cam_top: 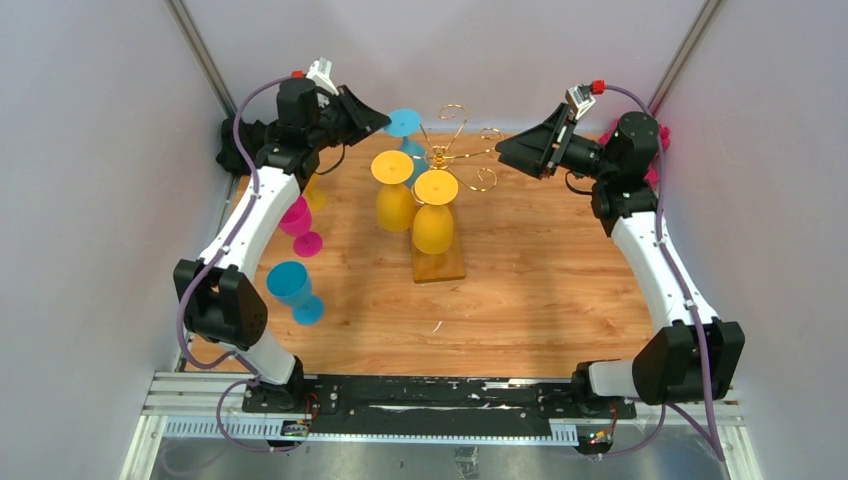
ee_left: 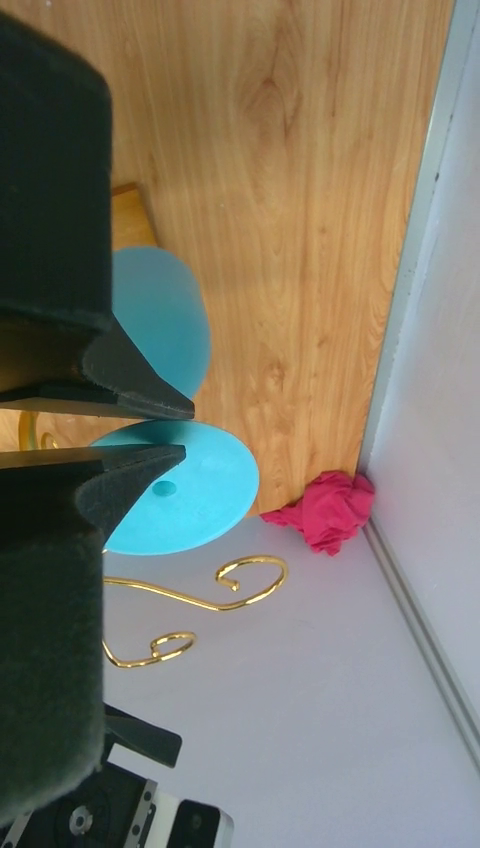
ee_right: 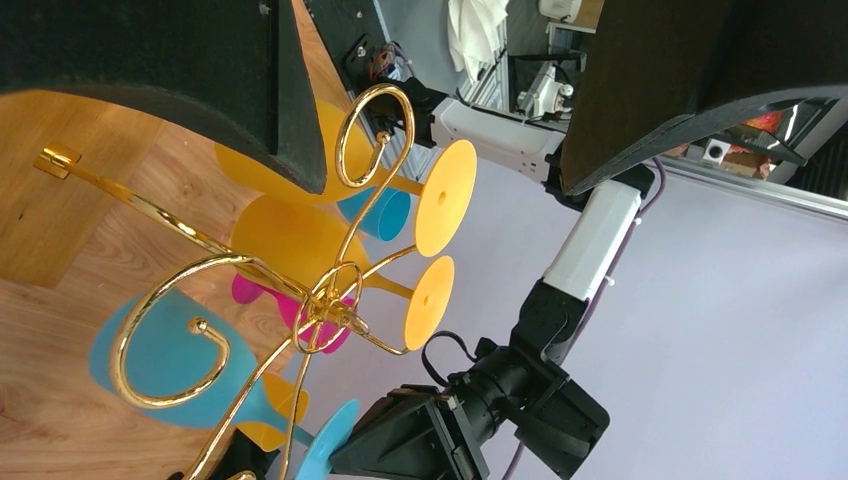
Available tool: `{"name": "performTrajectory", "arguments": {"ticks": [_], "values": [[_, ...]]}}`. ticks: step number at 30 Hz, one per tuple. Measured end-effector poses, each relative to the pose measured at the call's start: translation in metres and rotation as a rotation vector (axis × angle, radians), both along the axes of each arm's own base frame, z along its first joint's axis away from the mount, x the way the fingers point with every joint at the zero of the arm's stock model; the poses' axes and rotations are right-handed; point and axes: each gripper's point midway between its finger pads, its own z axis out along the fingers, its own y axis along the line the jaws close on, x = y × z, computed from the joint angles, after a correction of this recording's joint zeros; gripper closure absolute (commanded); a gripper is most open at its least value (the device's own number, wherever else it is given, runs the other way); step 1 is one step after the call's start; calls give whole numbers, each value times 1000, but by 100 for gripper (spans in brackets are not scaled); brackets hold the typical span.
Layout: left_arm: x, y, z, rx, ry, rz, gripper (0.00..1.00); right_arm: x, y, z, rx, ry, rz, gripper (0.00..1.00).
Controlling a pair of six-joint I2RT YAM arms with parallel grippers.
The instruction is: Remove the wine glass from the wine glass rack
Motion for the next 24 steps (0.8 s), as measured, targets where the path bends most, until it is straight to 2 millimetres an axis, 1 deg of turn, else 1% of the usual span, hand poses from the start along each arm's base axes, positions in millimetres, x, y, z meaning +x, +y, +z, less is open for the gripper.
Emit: {"name": "performTrajectory", "arguments": {"ticks": [4, 8, 12, 17, 24], "values": [[-2, 0, 6, -15, -5, 2, 93, 1, 0, -1, 8, 3, 1, 8], [-7, 1, 18, -37, -22, 3, 95, 3, 1, -3, 14, 12, 2, 8], [-11, 0, 24, -60, -19, 1, 97, 3, 1, -3, 20, 15, 3, 8], [-13, 0, 19, -83, 1, 2, 100, 3, 1, -1, 25, 8, 4, 8], [-9, 1, 11, -172, 10, -10, 100, 3, 1, -3, 31, 17, 4, 8]]}}
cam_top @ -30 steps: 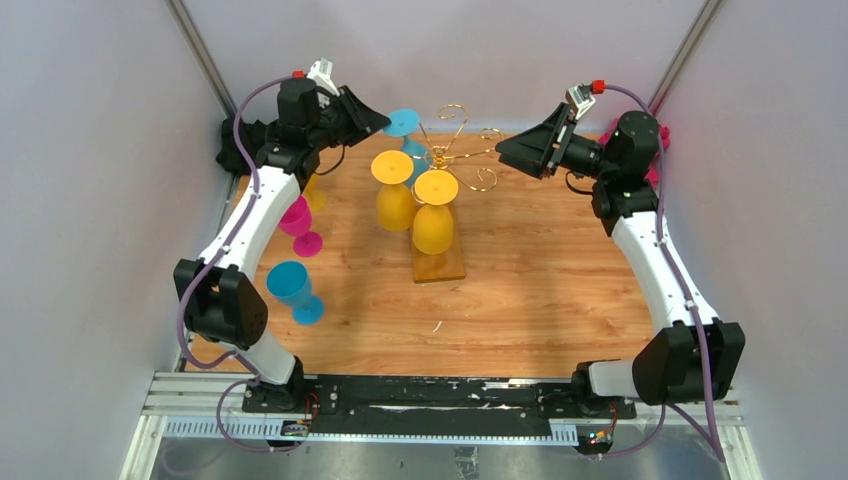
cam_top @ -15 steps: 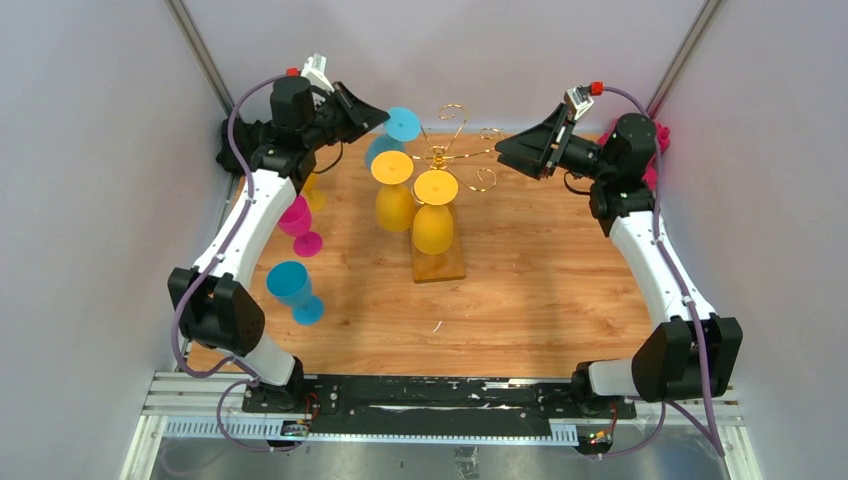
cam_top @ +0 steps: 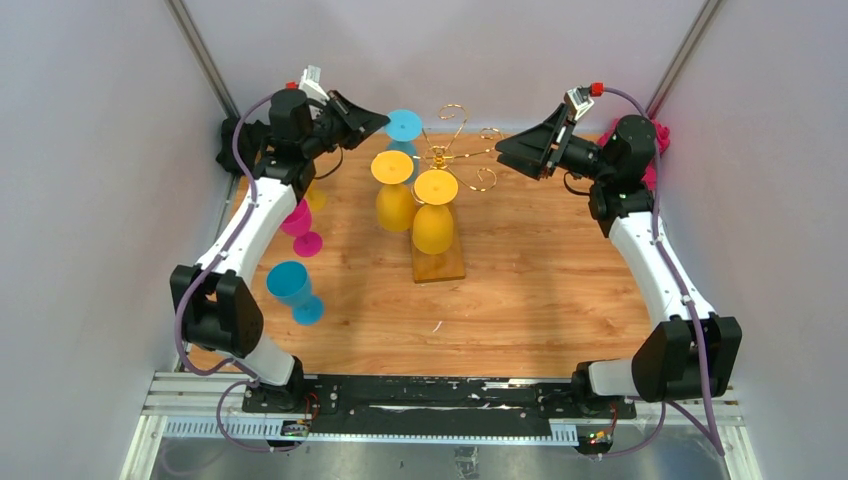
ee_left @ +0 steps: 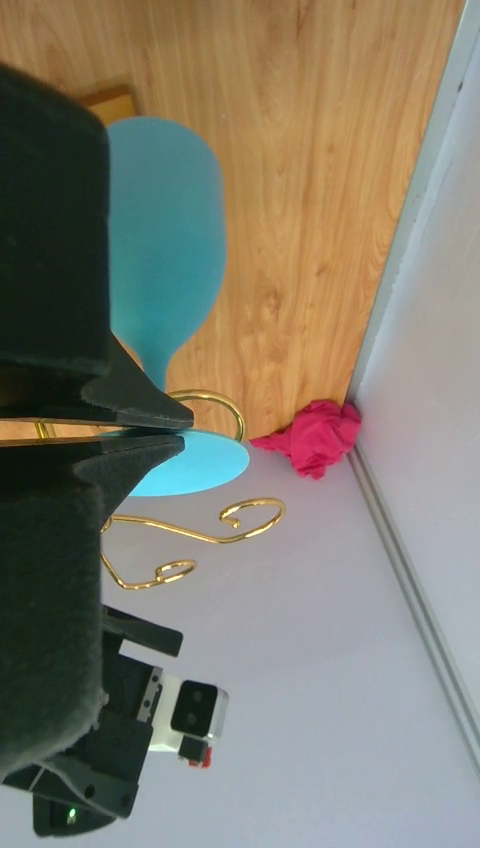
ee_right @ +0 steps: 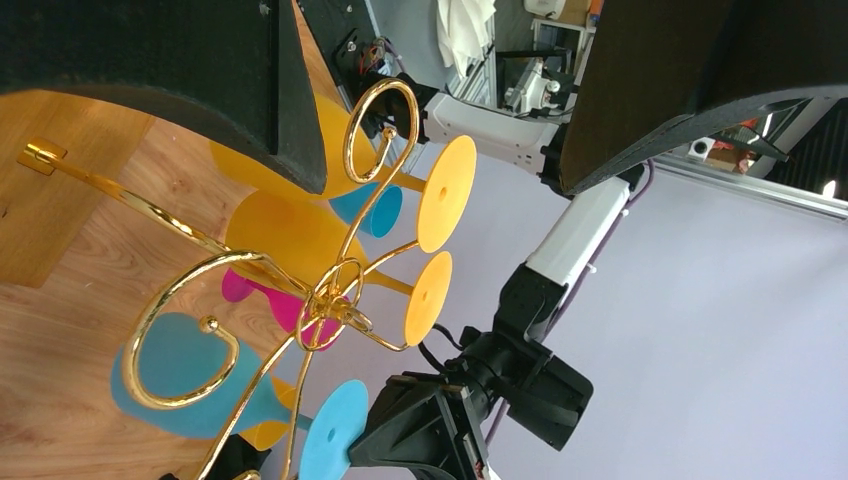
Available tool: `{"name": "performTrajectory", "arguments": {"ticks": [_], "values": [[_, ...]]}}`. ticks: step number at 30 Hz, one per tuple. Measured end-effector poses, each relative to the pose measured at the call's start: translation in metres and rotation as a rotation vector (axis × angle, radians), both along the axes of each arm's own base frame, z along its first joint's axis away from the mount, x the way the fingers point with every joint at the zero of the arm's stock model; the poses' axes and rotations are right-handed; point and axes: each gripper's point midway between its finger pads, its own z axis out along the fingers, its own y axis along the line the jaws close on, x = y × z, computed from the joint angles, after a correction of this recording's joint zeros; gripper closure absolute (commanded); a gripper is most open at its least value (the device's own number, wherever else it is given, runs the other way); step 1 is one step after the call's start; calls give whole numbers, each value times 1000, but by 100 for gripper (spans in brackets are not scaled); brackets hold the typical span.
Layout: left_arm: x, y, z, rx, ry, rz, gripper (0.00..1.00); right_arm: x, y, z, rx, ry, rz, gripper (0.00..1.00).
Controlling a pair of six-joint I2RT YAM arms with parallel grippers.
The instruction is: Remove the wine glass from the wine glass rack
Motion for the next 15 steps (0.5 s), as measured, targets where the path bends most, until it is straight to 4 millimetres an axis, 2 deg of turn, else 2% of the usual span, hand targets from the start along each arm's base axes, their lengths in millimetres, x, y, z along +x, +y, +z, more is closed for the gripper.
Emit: {"name": "performTrajectory", "arguments": {"ticks": [8, 15], "values": [[0, -1, 0, -128, 3, -28, 100, 1, -2, -1, 1, 2, -5, 8], [-3, -3, 10, -206, -5, -54, 100, 1, -2, -2, 2, 2, -5, 7]]}}
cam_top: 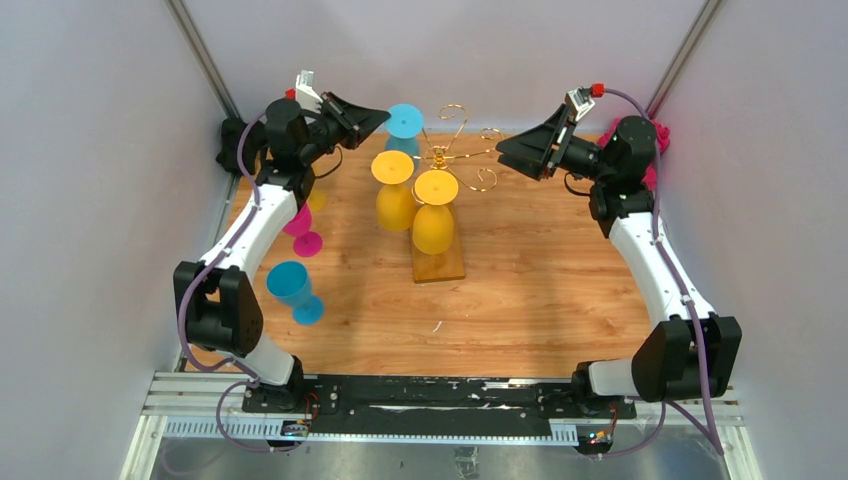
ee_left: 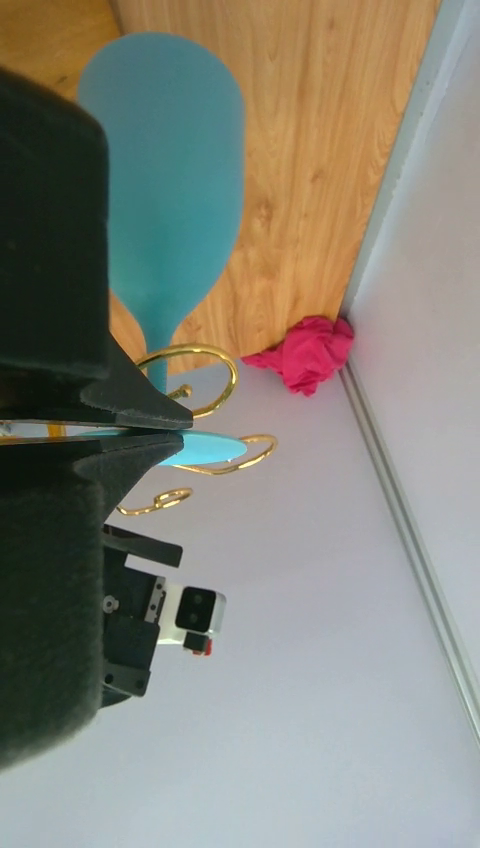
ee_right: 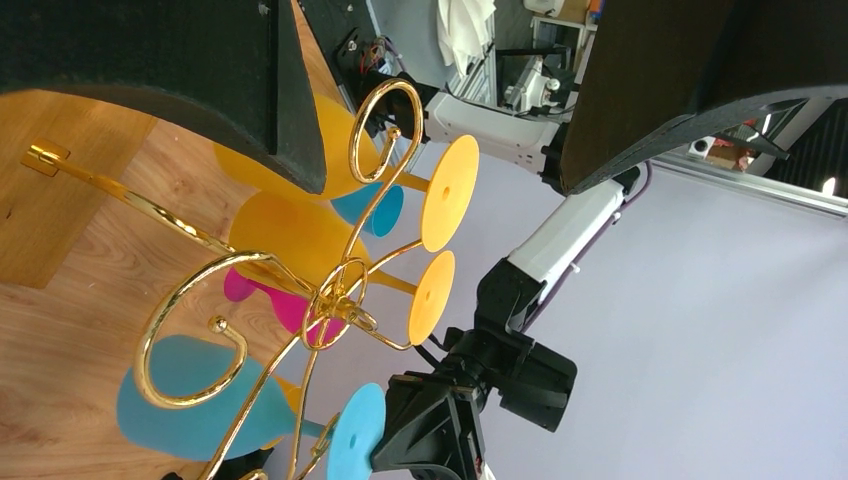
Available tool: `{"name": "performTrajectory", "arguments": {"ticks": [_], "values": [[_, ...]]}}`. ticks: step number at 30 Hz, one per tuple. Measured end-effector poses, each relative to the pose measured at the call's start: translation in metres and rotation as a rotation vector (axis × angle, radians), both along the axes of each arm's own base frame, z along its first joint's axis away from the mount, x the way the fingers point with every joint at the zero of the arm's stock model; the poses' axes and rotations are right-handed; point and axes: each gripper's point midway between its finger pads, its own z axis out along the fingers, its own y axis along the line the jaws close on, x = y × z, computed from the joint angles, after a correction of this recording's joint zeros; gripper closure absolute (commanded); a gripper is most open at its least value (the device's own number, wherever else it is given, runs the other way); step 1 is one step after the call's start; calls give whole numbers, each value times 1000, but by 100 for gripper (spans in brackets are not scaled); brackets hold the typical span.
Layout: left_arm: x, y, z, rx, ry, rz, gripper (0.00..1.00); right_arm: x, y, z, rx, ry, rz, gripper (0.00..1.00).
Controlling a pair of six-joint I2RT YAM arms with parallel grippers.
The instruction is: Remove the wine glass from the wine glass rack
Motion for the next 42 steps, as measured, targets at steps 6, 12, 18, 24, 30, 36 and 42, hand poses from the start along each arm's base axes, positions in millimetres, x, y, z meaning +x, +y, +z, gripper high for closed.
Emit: {"name": "performTrajectory", "arguments": {"ticks": [6, 12, 18, 24, 30, 36, 42], "values": [[0, 2, 11, -37, -22, -1, 100, 0, 0, -2, 1, 8, 0, 7], [9, 2, 5, -47, -10, -2, 100, 0, 0, -2, 3, 13, 1, 7], [23, 1, -5, -45, 13, 1, 100, 0, 0, 0, 9, 8, 2, 7], [26, 0, 2, -51, -2, -1, 100, 1, 0, 1, 13, 2, 3, 7], [24, -4, 10, -59, -15, -12, 100, 4, 1, -1, 21, 13, 4, 7], [15, -22, 18, -64, -31, -57, 100, 4, 1, 1, 29, 8, 6, 7], [11, -30, 17, -64, -28, -77, 100, 3, 1, 3, 34, 12, 9, 7]]}}
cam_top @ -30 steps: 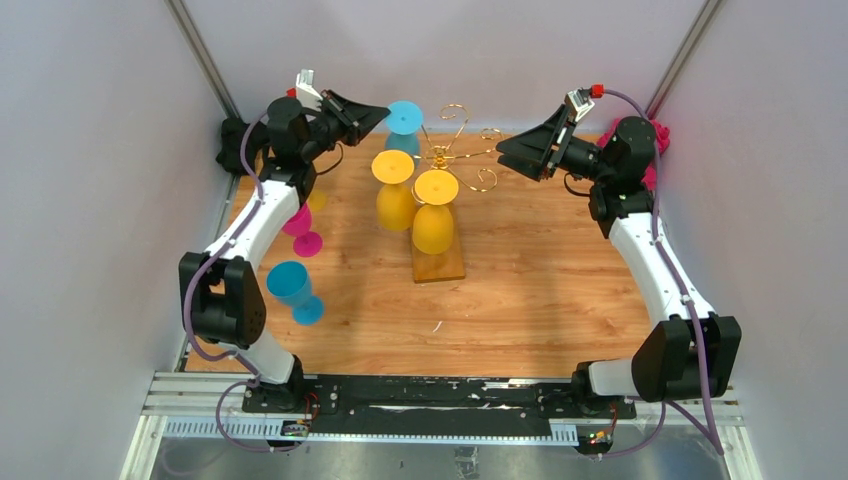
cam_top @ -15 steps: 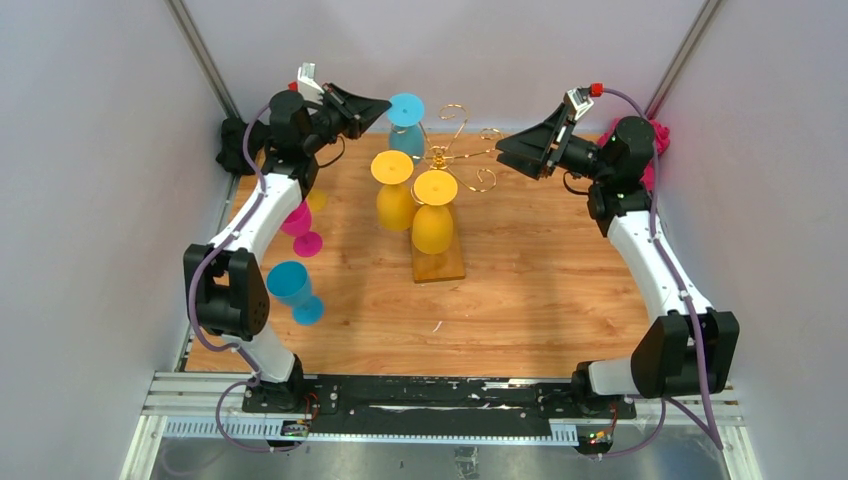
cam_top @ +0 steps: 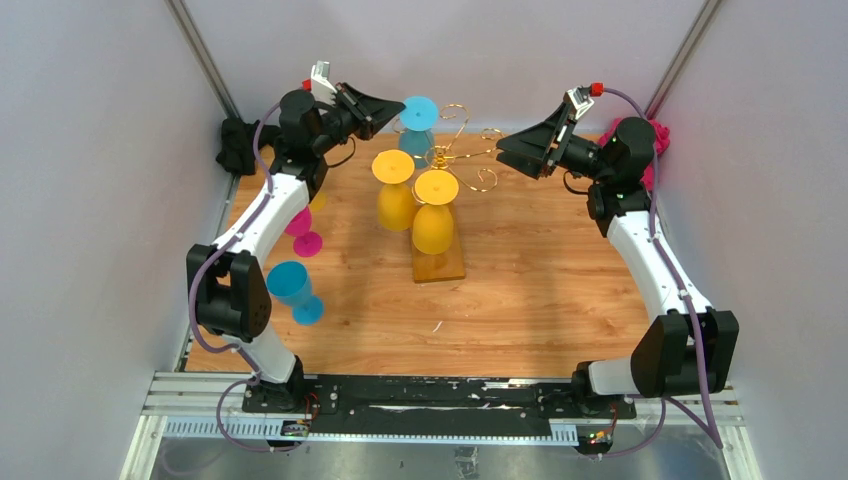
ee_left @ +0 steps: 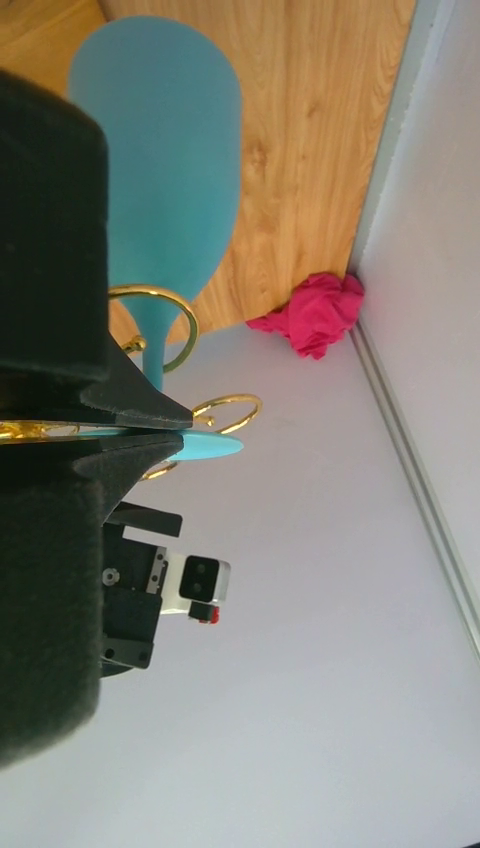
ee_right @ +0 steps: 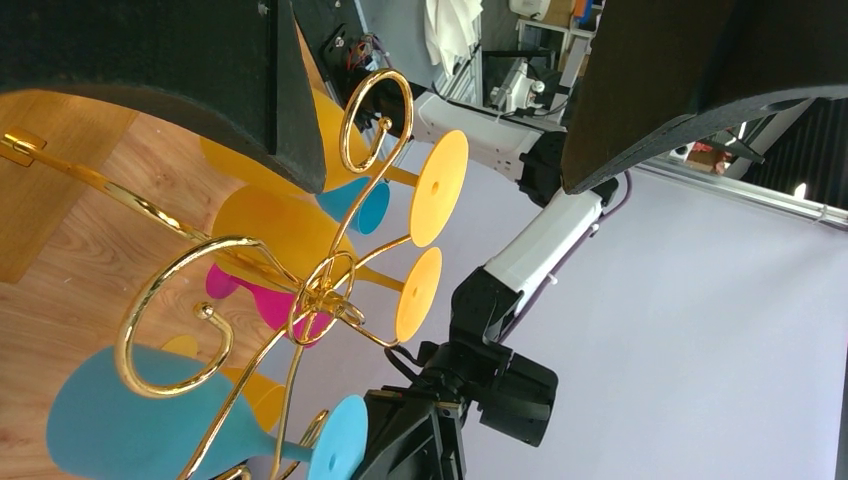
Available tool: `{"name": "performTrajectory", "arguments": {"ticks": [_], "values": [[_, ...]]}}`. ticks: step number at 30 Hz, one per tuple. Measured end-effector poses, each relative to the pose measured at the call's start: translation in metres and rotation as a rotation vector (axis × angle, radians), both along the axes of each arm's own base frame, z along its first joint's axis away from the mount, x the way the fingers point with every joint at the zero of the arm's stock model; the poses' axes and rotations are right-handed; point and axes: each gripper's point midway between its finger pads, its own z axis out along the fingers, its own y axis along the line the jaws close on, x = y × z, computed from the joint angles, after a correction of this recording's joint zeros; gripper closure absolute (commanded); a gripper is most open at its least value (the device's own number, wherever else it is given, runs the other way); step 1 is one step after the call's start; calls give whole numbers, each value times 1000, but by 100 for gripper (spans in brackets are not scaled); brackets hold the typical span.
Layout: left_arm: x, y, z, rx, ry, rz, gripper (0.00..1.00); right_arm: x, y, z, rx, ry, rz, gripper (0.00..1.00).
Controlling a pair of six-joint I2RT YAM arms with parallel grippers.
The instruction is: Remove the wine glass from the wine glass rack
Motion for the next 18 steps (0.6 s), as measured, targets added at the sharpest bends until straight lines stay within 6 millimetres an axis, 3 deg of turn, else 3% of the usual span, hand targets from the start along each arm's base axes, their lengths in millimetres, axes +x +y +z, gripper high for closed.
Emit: {"name": "performTrajectory", "arguments": {"ticks": [8, 18], "values": [[-18, 4, -14, 13, 36, 0, 100, 1, -2, 1, 6, -4, -4, 7], [-53, 28, 14, 60, -33, 52, 100, 0, -2, 1, 17, 9, -2, 6]]}}
